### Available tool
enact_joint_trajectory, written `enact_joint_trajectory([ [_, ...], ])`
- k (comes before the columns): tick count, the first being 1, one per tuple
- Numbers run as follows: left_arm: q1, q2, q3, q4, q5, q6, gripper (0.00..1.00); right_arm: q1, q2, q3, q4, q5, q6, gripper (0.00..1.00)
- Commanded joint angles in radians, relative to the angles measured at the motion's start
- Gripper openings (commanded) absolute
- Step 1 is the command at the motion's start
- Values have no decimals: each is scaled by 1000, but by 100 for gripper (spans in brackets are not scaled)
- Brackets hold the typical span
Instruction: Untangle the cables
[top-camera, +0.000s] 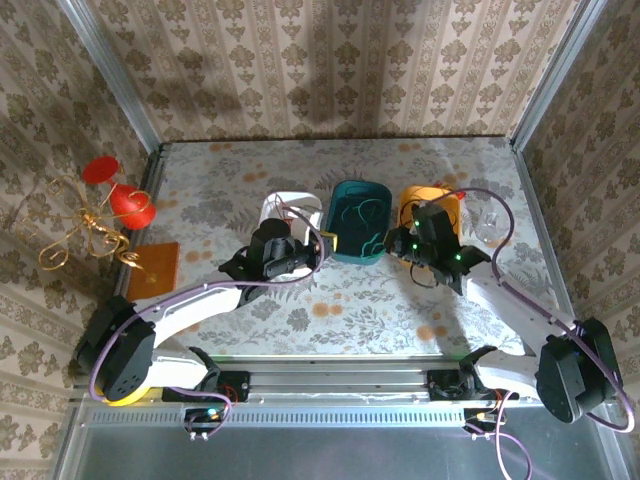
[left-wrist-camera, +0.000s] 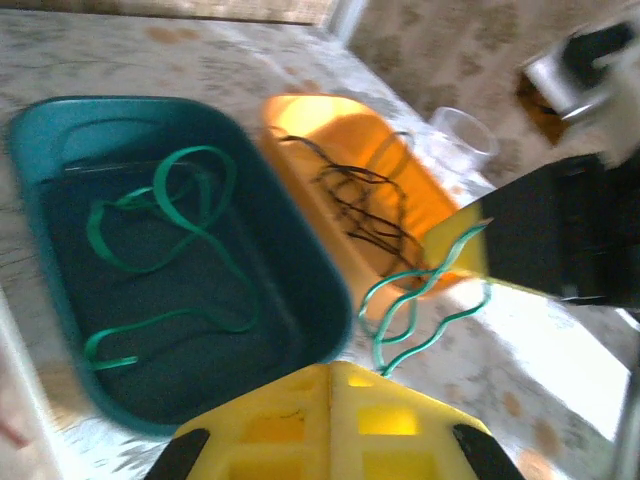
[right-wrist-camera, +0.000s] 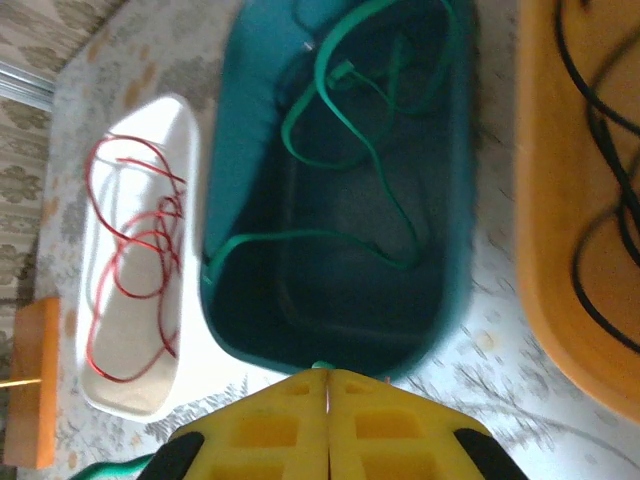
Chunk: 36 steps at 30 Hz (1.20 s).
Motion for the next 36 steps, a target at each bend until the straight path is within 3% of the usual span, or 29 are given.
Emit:
enact_joint_trajectory([
  [1,13,-17,-13,-103,-248,-64,0,-2,102,106,-11,-6,-58,10],
  [5,15,-65,-33,-229,-429,-88,0,-15,264,211,-19,-31,-82,17],
  [11,36,-181,-80,-345,-577,-101,0,-33,362,317,-50,-56,-113,50],
  [15,65,-283,-118,-399,-634,-96,0,-34,291,300,-90,0,-147,55],
  [20,90,-420,-154,-529,-766,-54,2,-49,42,147,-132,164,-177,59],
  [21,100,-445,-158,-560,-789,-46,13,-53,-17,113,-146,219,-184,61],
  [23,123,-508,-165,-636,-857,-21,54,-58,-163,29,-192,375,-220,66],
  [24,132,-536,-166,-674,-902,-14,82,-60,-237,-11,-196,438,-249,76],
  [25,144,-569,-171,-712,-957,-2,100,-61,-317,-67,-181,517,-283,97],
  [28,199,-649,-201,-744,-1057,78,100,-61,-565,-273,-46,727,-398,100],
  [32,316,-681,-250,-702,-1110,95,100,-63,-807,-557,304,757,-641,100],
  [36,487,-613,-279,-600,-1007,71,100,-74,-749,-658,436,885,-666,100],
])
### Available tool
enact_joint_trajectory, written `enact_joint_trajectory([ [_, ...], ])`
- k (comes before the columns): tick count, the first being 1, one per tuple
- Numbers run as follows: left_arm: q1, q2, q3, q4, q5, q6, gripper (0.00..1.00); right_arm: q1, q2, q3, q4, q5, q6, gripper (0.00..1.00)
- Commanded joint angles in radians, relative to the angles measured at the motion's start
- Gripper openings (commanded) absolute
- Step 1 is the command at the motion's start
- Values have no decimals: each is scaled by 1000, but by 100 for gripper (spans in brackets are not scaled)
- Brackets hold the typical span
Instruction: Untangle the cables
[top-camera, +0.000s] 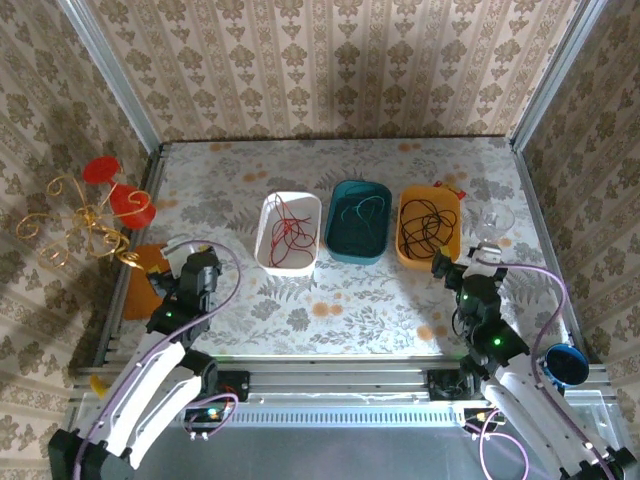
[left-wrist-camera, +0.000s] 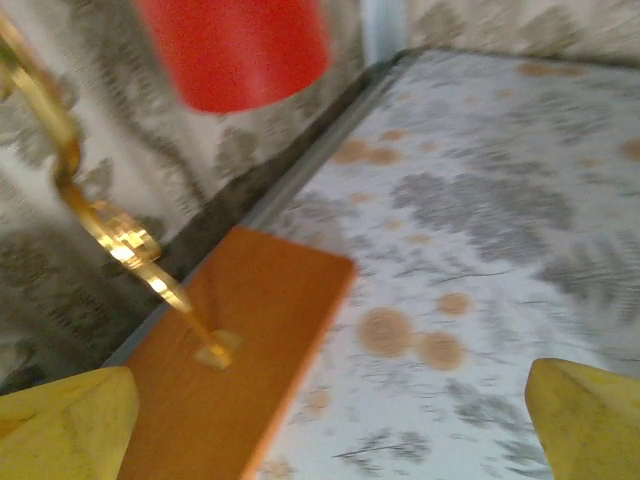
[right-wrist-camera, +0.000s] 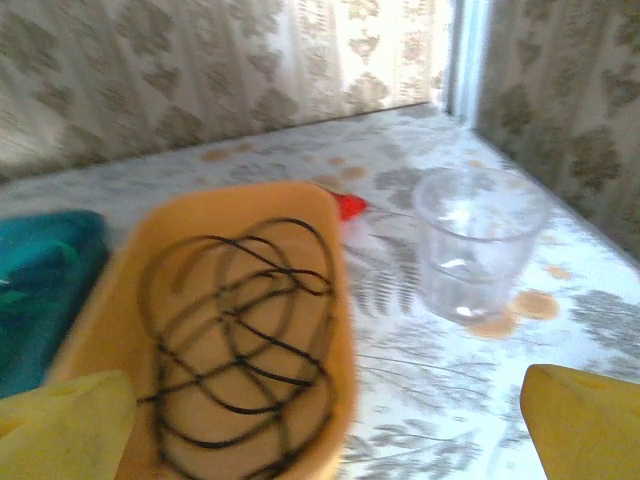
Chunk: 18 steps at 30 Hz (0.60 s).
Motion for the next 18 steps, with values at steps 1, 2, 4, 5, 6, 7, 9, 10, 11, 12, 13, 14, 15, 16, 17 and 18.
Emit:
enact_joint_trajectory([
  [1,103,70,-9,74,34,24,100,-17,93,-31,213,177,-101,100],
  [2,129,104,-3,103,55,39,100,-25,150,-44,252,178,-100,100],
  [4,149,170,-21,239,83,146,100,-40,241,-57,369,155,-114,100],
  [5,148,208,-51,348,116,257,100,-62,280,-73,454,114,-124,100],
  [6,151,243,-73,427,147,313,100,-94,318,-83,516,79,-109,100],
  [7,158,287,-87,485,161,339,100,-140,356,-87,565,26,-81,100],
  [9,193,379,-87,525,216,289,100,-243,435,-62,582,-77,-1,100],
  [10,211,426,-84,565,285,292,100,-307,487,-29,567,-155,38,100],
  [11,208,465,-60,562,318,295,100,-353,546,4,564,-218,60,100],
  [12,202,500,-59,628,322,325,100,-377,606,22,593,-255,65,100],
  [13,198,530,-54,678,327,335,100,-388,674,45,644,-283,58,100],
  [14,204,560,-51,733,346,360,100,-391,742,72,686,-312,38,100],
  [15,208,595,-39,761,357,372,100,-391,794,103,705,-343,16,100],
  [16,217,631,-23,788,377,389,100,-391,855,158,694,-396,-26,100],
  [17,226,660,-2,796,407,398,100,-385,915,201,687,-438,-73,100],
  [18,232,687,13,808,436,411,100,-384,982,215,735,-462,-80,100],
])
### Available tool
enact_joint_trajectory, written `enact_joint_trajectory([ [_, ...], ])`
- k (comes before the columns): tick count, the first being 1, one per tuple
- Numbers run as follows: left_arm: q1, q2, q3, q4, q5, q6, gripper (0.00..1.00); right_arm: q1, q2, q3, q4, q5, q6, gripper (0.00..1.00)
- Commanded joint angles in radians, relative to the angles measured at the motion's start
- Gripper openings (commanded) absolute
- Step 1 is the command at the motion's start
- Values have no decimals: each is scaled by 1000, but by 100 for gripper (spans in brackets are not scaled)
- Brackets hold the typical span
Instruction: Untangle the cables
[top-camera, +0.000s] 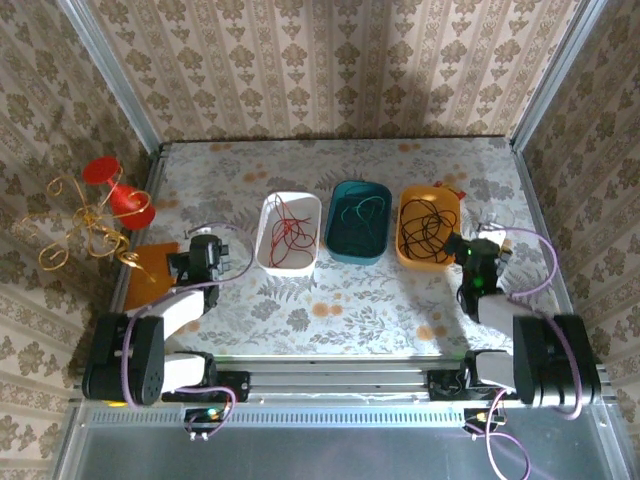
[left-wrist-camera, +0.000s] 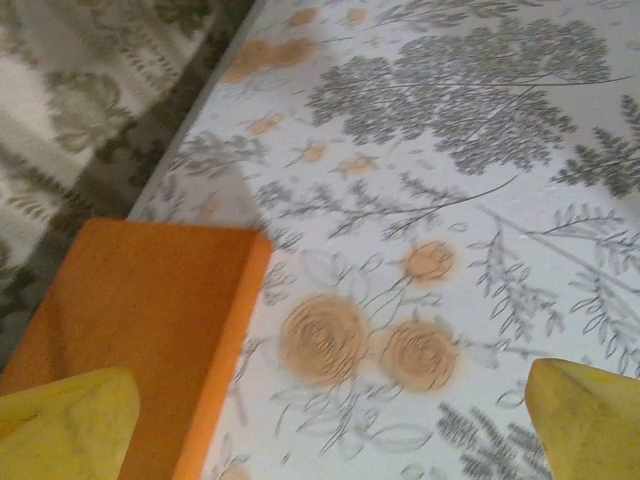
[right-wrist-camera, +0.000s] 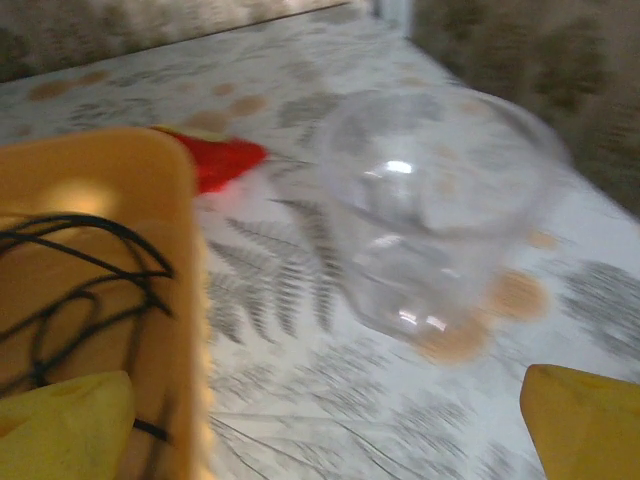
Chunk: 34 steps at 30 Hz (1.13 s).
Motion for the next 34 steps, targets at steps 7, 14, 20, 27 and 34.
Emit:
enact_joint_trajectory([
  [7,45,171,122,259,291,152,100,27,218,103,181,-321,-148,100],
  [14,161,277,-47,669,405,69,100,36,223,108,176,-311,-157,100],
  [20,144,275,-25,631,377,79,100,46,223,113,169,-294,-164,100],
  [27,144,273,-24,629,374,76,100,35,232,126,153,-314,-157,100],
  [34,144,272,-25,626,374,76,100,33,224,116,165,-321,-156,100],
])
